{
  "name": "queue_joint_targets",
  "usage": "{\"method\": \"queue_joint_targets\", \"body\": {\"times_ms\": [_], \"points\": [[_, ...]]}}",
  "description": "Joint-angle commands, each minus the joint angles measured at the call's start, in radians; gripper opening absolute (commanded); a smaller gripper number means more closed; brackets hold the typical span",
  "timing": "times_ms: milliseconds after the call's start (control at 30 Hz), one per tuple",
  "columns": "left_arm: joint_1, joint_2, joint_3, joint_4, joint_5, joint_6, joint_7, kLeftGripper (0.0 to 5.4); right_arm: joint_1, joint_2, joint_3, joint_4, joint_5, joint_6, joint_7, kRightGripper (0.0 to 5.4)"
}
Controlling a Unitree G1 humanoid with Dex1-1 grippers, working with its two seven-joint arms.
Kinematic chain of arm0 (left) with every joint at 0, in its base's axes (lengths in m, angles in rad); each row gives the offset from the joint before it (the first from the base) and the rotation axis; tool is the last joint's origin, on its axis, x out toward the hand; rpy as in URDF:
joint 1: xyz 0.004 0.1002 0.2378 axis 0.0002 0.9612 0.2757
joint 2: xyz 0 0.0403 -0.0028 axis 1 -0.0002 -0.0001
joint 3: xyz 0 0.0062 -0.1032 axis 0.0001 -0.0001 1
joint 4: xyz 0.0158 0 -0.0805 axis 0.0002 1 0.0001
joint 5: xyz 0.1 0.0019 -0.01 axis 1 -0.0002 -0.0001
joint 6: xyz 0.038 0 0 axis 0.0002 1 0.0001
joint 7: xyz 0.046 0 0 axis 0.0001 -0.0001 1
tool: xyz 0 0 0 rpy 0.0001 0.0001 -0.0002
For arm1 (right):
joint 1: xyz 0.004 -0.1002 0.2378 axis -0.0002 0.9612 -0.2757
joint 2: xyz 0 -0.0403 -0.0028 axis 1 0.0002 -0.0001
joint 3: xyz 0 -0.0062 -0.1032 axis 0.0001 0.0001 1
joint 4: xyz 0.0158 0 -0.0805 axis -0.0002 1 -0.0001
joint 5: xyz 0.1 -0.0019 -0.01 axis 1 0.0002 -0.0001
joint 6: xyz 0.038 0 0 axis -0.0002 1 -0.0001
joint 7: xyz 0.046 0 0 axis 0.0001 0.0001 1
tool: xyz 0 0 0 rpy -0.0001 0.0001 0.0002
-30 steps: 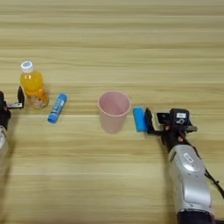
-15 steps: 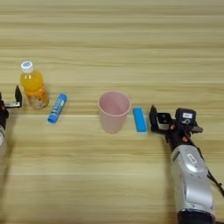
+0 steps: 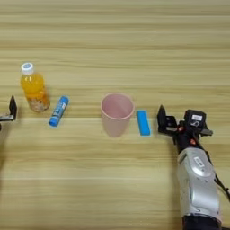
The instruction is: Move the objects on the table
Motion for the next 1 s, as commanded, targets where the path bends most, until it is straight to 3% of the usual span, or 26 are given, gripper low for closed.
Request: {"method": "queue_joint_targets", "body": {"times_ms": [33,167,300,600,1000], "points": [[0.092,-0.009,-0.047,-0.146,-0.006,0.098,-0.053,5.40,-0.022,0.005,-0.012,0.020,0.004,-0.005,-0.015,5.36],[0.123,-0.015,-0.084,-0.200,-0.004,0.154,-0.091,5.40,-0.033,0.006,-0.019,0.040,0.005,-0.008,-0.025,5.36],[0.130,-0.023,-0.112,-0.223,-0.020,0.164,-0.140,5.40,-0.037,0.007,-0.023,0.049,0.004,-0.011,-0.030,5.36],[0.085,-0.030,-0.117,-0.164,-0.025,0.139,-0.168,5.40,-0.039,0.008,-0.029,0.050,0.004,-0.016,-0.035,5.36],[-0.021,-0.036,-0.128,-0.032,-0.009,0.087,-0.166,5.40,-0.044,0.011,-0.019,0.055,0.001,-0.017,-0.038,5.36]]}}
